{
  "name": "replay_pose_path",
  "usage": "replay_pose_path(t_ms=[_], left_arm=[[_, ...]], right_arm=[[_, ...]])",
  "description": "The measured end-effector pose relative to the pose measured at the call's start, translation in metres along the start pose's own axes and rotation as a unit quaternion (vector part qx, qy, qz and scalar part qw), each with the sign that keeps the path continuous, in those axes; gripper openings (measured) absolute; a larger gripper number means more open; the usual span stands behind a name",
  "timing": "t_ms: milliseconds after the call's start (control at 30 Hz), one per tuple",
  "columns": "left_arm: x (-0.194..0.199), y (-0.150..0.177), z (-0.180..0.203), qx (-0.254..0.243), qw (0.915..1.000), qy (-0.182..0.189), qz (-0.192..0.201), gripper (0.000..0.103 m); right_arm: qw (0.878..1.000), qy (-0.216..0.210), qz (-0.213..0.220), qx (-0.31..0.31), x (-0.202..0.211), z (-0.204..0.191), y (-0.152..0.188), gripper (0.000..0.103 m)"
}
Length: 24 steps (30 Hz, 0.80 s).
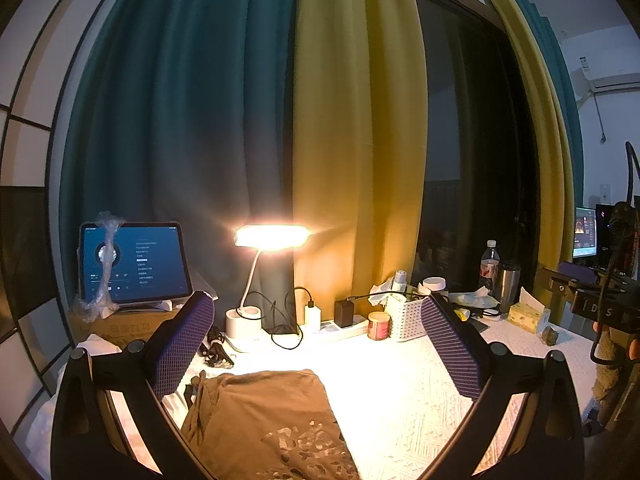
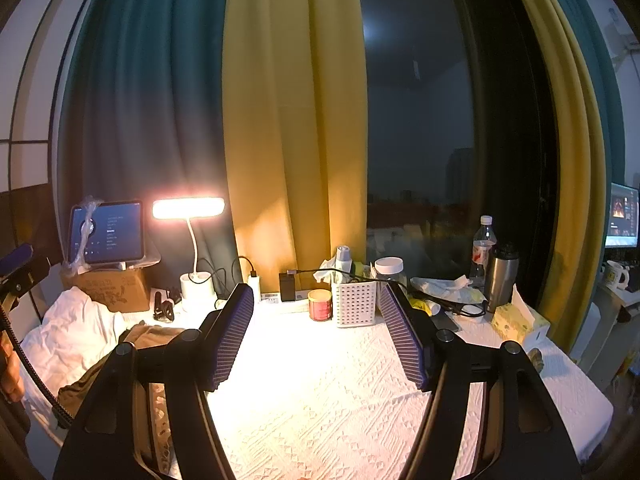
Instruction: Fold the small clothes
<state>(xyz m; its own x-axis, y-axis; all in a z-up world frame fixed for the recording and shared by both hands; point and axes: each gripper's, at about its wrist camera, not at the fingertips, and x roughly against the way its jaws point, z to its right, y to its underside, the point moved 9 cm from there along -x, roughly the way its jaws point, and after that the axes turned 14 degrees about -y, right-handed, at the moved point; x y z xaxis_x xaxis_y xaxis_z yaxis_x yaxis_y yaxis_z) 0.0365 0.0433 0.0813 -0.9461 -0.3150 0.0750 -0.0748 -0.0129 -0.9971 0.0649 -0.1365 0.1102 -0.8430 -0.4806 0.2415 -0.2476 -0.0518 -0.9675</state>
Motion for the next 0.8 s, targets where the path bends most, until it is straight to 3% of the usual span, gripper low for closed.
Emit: replay_pose_path(t_ms=[800], left_arm=[[-0.0026, 0.005, 0.0034, -0.004, 0.9999, 0.007, -0.007, 0.102]], right_arm=[[1.0, 0.002, -0.003, -0.002, 0.0008, 0.0026, 0.0052, 0.069]])
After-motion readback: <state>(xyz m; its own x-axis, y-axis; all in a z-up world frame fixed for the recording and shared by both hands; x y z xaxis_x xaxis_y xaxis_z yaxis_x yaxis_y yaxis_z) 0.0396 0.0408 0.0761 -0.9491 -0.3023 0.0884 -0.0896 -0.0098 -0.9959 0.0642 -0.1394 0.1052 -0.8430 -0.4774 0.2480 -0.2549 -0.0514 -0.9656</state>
